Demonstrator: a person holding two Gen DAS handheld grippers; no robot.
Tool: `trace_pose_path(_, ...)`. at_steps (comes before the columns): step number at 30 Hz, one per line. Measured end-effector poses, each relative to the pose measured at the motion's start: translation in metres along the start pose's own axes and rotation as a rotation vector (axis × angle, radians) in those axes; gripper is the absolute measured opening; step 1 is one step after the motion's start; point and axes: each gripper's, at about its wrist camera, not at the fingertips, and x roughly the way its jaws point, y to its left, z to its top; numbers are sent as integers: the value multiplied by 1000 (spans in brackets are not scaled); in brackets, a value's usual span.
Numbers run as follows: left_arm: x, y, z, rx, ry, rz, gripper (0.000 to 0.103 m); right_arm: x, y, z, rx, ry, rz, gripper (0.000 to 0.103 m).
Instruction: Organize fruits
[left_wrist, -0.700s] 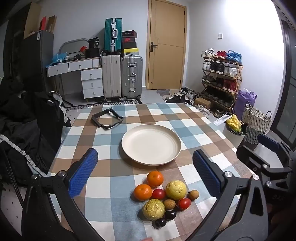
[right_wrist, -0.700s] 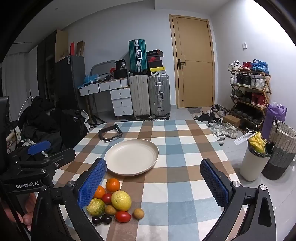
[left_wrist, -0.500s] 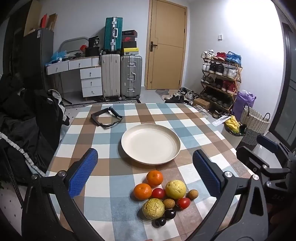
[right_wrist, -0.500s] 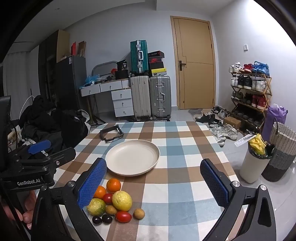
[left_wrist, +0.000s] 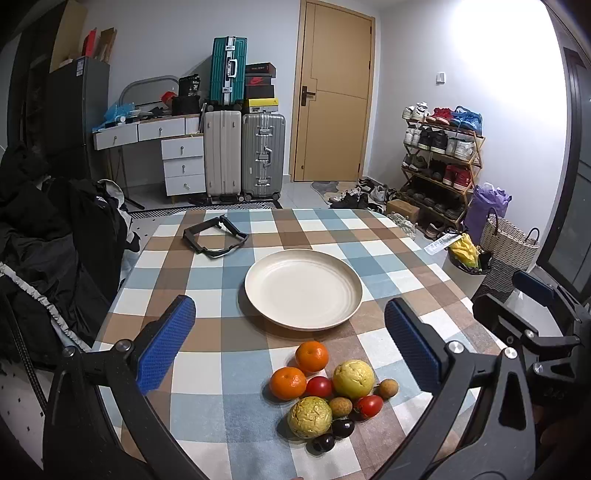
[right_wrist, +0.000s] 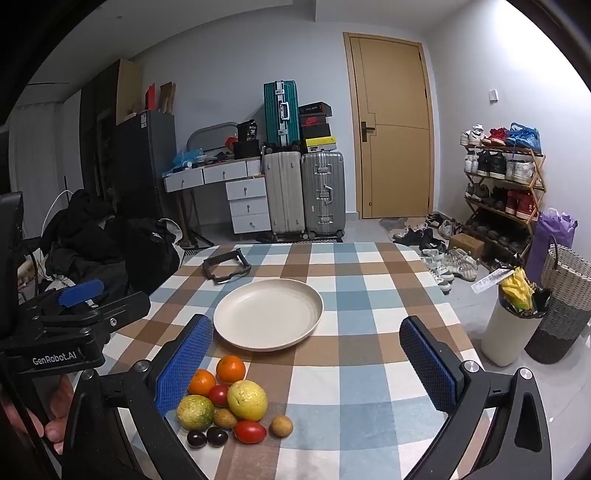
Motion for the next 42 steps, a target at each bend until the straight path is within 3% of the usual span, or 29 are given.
trace_pose_path(42, -4, -3, -9, 0, -2, -8, 102, -5, 4, -2, 0, 6, 20, 103)
